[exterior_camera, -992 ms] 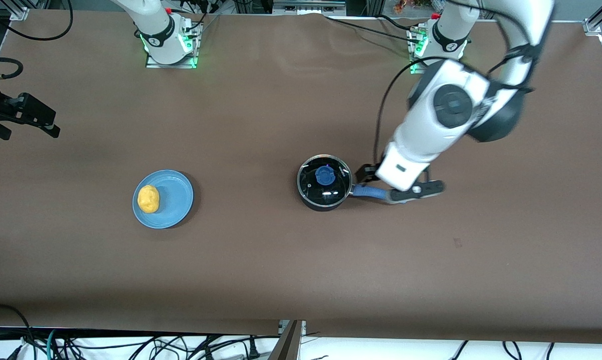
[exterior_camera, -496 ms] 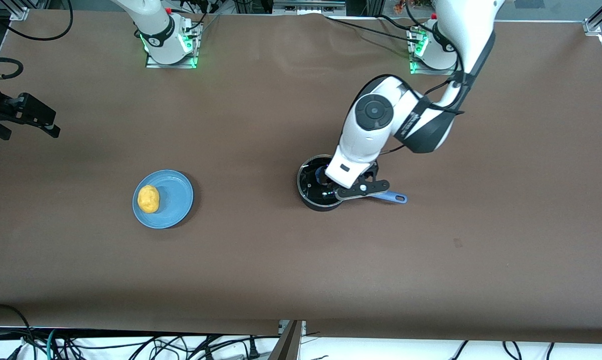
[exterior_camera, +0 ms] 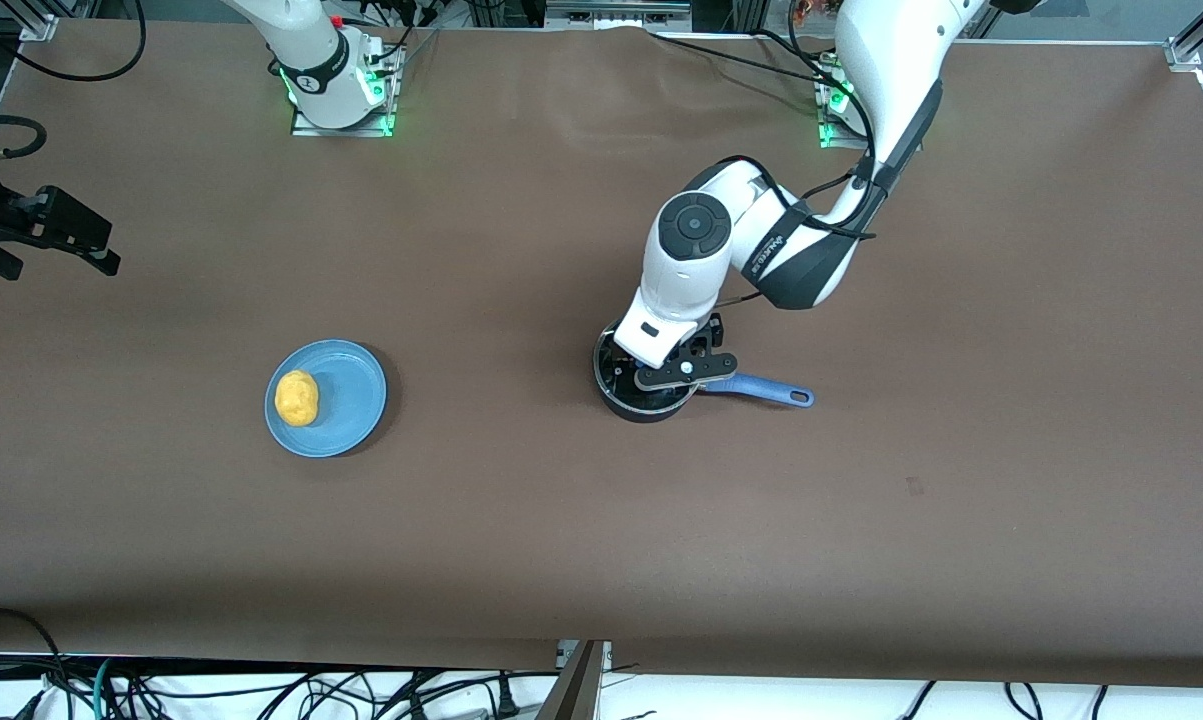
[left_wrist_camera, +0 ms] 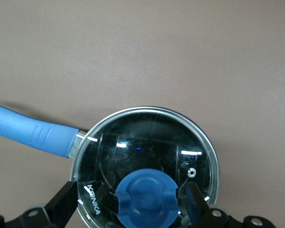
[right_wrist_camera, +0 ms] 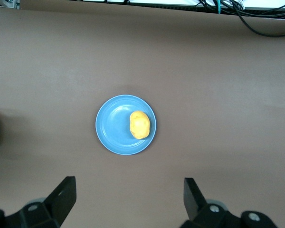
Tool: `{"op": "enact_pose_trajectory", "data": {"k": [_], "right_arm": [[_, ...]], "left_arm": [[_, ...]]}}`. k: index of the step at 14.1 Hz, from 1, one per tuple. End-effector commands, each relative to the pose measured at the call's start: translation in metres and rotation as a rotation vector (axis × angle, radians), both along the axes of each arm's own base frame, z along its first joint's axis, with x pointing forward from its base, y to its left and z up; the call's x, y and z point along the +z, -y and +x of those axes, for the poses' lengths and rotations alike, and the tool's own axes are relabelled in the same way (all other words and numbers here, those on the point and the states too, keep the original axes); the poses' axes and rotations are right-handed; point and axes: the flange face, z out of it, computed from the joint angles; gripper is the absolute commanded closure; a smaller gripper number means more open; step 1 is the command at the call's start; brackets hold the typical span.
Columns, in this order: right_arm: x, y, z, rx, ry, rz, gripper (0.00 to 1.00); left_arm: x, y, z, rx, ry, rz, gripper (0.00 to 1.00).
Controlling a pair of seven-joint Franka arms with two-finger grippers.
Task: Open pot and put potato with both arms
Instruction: 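Close the left gripper on the blue lid knob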
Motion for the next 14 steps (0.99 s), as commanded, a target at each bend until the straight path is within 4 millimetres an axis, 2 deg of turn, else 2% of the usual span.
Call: {"op": "enact_pose_trajectory", "data": {"k": [1,6,13,14], "right_arm": [[0.002,-0.001,-0.002,0.003,-0.005,0.004,0.00],[0.002,0.000,-0.002,0.002,-0.007,0.003,0.00],[0.001,0.000,-0.002,0.002,-0.008,0.003,0.00],[0.001,-0.001,-0.002,0.004,-0.008,0.003,0.00]], "left_arm": [[-0.004,0.009,0.001,-0.008,0.031,0.009,0.00],[-0.019,0.017,-0.006,-0.037,0.032,0.037,0.00],[-0.024,0.023,-0.011,-0.065,0.041,0.055,0.00],[-0.024,0.023,-0.011,-0.065,0.041,0.055,0.04]]}}
